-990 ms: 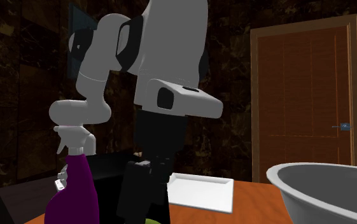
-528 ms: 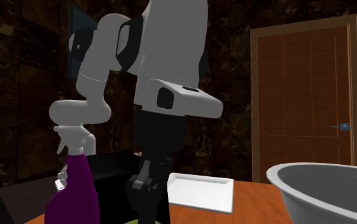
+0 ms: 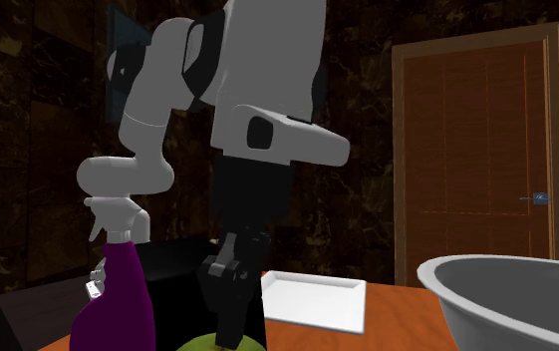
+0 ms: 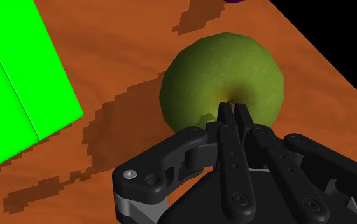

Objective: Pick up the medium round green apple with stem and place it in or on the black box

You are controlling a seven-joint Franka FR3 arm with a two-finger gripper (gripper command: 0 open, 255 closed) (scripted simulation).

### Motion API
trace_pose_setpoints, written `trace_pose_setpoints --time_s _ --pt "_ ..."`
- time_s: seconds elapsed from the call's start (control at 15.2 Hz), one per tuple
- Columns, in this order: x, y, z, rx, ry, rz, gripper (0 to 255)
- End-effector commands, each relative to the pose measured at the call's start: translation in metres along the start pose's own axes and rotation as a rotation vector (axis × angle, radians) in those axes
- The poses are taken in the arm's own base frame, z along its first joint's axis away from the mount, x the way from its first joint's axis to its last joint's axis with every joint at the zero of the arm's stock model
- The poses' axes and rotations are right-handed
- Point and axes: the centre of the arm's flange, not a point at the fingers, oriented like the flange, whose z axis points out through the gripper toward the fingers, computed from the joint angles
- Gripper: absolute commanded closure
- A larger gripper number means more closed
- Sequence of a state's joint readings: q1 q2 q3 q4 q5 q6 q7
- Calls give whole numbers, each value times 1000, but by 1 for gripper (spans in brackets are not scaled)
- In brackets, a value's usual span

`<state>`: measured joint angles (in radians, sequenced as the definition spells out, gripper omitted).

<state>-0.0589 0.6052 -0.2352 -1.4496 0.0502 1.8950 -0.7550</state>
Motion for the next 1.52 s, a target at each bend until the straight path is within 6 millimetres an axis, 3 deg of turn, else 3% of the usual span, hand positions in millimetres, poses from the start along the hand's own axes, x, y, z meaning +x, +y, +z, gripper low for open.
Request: trace_pose_setpoints --time_s 0.0,1.45 --pt "-3 0 -11 0 0 0 255" --pt "-22 -4 -126 0 0 0 255"
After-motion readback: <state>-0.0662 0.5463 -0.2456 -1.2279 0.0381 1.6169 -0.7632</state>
